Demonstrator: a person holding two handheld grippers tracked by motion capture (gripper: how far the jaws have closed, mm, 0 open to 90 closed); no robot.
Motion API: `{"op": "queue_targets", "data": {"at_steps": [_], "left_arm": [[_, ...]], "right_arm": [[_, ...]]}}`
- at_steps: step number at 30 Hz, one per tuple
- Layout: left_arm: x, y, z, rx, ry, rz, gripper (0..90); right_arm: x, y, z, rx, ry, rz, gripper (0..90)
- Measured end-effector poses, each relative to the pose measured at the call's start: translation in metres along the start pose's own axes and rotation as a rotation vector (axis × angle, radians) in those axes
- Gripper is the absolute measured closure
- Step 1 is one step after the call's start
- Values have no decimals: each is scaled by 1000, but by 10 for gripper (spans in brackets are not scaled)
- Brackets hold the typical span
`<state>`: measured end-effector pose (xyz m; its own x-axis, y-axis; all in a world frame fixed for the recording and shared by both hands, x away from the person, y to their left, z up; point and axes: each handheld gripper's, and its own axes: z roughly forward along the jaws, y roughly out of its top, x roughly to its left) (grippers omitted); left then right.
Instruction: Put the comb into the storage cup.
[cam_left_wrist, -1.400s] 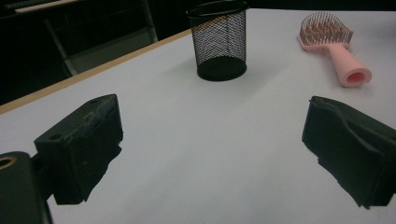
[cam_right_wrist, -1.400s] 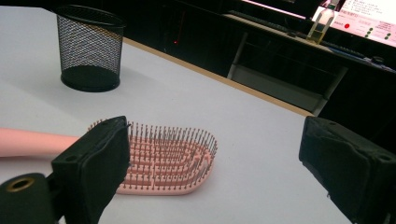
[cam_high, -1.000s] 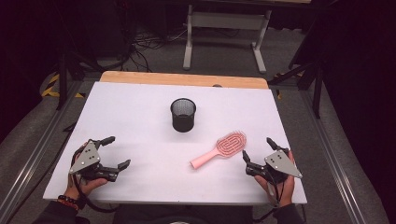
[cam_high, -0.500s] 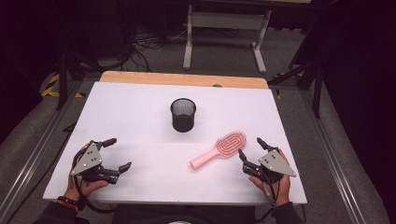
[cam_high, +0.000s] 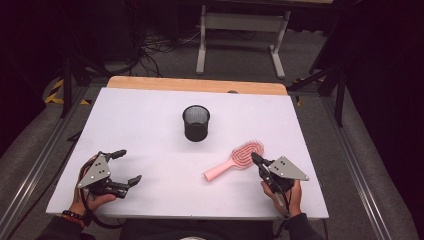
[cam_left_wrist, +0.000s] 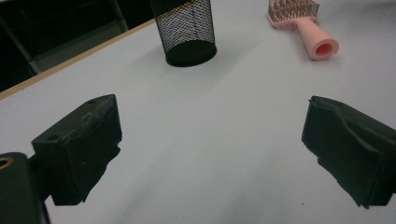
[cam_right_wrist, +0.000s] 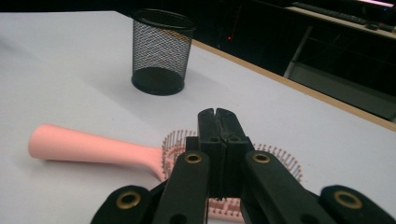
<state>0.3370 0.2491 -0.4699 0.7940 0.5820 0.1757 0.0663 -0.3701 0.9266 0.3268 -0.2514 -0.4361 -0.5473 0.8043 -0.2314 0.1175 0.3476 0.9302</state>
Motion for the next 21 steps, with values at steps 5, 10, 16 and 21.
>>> {"op": "queue_targets", "data": {"at_steps": [5, 10, 16, 21], "left_arm": [[0, -1, 1, 4, -1, 3, 59], [-1, -1, 1, 13, -6, 2, 59], [0, -1, 1, 15, -8, 3, 59], [0, -1, 0, 17, -9, 3, 60]], "right_arm": [[7, 6, 9, 14, 43, 0, 897], [16, 11, 22, 43, 80, -12, 897], [27, 14, 39, 93, 114, -21, 897], [40, 13, 55, 156, 161, -42, 898]]}}
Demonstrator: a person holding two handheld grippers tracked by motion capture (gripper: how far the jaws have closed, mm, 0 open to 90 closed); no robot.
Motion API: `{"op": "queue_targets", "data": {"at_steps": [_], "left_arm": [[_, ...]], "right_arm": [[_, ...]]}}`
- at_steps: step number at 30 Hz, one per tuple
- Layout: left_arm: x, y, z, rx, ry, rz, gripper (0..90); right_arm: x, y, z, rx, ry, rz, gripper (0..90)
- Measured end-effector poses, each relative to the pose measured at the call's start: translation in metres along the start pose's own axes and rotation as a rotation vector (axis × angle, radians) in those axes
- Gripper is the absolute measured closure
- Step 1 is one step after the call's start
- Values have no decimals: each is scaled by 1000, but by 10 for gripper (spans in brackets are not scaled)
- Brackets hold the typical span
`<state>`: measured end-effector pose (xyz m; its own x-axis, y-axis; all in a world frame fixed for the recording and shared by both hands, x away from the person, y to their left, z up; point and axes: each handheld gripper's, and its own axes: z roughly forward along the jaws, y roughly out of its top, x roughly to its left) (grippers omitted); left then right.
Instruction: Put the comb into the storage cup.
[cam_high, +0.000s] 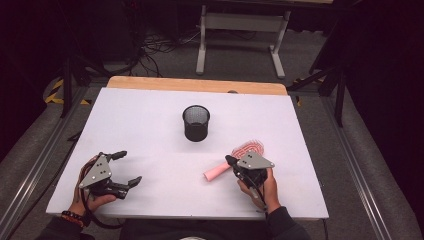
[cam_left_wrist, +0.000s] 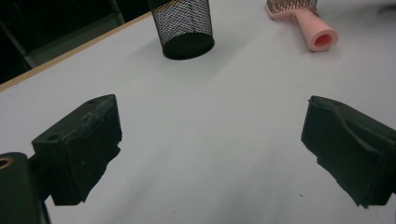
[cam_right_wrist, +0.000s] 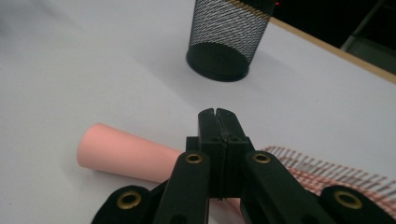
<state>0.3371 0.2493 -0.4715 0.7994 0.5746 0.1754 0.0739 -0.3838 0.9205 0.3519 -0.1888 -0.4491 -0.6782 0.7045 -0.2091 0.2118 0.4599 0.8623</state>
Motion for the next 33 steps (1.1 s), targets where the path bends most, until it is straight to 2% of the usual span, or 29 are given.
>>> {"op": "queue_targets", "data": {"at_steps": [6, 11, 23, 33], "left_arm": [[0, 0, 0, -1, -9, -3, 62], [1, -1, -1, -5, -8, -10, 62], [1, -2, 0, 0, -13, -10, 61], [2, -2, 1, 5, -29, -16, 60]], "right_arm": [[9, 1, 18, 56, 54, -24, 898], [13, 2, 28, 77, 74, -32, 898], [21, 7, 43, 102, 111, -24, 900], [25, 12, 50, 141, 119, -19, 900]]}}
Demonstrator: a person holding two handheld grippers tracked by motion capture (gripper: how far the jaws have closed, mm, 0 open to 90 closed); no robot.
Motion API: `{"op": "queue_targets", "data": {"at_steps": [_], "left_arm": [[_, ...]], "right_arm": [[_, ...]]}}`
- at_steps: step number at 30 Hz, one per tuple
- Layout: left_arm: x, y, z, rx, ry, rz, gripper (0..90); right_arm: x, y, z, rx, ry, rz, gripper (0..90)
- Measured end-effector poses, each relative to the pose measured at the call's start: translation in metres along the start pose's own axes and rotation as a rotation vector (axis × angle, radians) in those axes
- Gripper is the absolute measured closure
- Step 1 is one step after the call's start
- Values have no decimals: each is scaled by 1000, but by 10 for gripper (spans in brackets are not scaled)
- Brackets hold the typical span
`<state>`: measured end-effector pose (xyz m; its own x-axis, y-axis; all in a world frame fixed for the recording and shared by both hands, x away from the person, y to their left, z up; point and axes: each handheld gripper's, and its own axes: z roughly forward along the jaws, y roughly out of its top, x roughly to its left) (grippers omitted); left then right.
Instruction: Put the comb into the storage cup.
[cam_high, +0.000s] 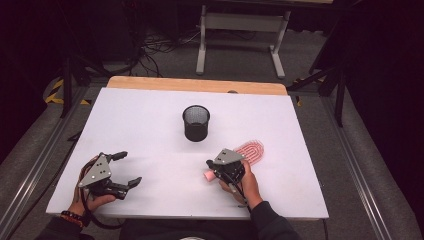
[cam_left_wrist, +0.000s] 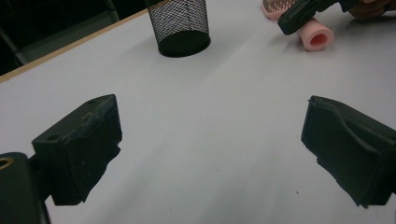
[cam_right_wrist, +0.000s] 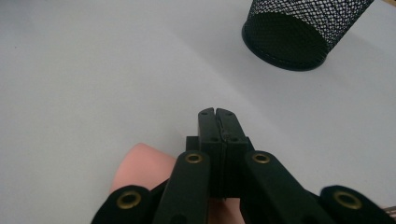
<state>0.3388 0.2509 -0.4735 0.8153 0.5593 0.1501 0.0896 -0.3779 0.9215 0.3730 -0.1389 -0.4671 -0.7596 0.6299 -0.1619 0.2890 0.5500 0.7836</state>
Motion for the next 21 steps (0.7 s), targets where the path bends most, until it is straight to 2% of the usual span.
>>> {"op": "queue_targets", "data": {"at_steps": [6, 16, 21], "left_arm": [[0, 0, 0, 4, -9, 1, 60], [0, -1, 2, 19, -25, 1, 64], [0, -1, 2, 25, -21, -1, 66]], "right_arm": [[-1, 5, 3, 43, 20, 9, 900], [-3, 11, 4, 112, 60, -4, 900], [-4, 11, -1, 145, 108, -11, 900]]}}
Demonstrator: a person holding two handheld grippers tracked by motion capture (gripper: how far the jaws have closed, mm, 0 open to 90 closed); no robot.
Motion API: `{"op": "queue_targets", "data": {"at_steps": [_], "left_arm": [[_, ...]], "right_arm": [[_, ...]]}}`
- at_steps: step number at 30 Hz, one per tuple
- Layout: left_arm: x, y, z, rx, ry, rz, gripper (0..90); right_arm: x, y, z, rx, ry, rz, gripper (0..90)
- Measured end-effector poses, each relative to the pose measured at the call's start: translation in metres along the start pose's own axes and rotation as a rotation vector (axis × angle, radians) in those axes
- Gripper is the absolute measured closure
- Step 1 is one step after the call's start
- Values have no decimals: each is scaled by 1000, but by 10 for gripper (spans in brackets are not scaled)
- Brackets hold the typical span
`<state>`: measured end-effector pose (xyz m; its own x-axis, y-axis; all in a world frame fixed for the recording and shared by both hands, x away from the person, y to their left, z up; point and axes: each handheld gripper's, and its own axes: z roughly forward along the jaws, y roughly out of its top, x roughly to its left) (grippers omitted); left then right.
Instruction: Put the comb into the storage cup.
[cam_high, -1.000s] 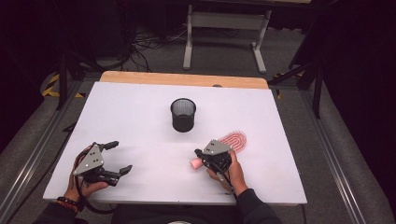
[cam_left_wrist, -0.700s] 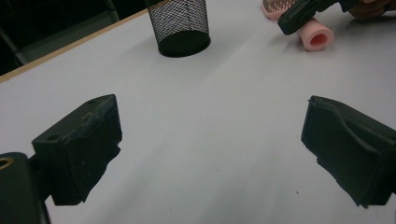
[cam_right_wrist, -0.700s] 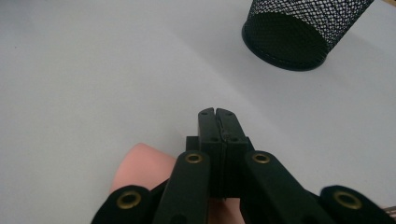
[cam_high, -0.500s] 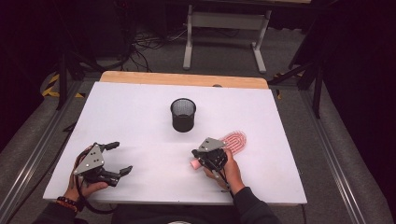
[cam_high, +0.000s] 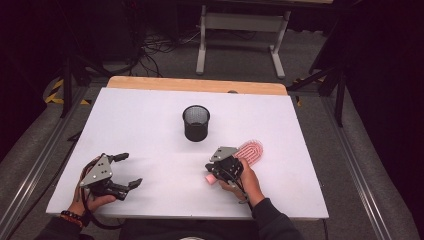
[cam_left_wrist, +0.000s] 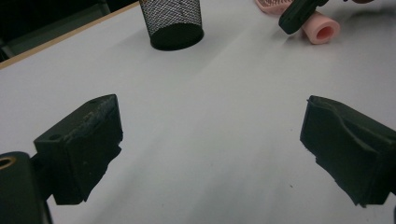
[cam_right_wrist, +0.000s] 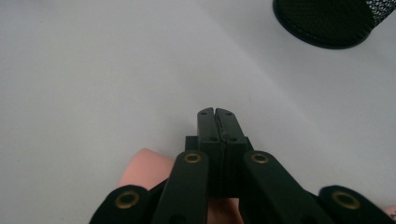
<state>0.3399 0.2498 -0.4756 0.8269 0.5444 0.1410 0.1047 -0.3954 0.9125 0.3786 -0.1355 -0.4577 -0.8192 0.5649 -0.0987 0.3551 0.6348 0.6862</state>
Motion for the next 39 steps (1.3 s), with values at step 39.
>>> {"op": "queue_targets", "data": {"at_steps": [39], "left_arm": [[0, -1, 2, 29, 5, 6, 69]], "right_arm": [[-14, -39, -48, 107, 63, -116, 897]]}}
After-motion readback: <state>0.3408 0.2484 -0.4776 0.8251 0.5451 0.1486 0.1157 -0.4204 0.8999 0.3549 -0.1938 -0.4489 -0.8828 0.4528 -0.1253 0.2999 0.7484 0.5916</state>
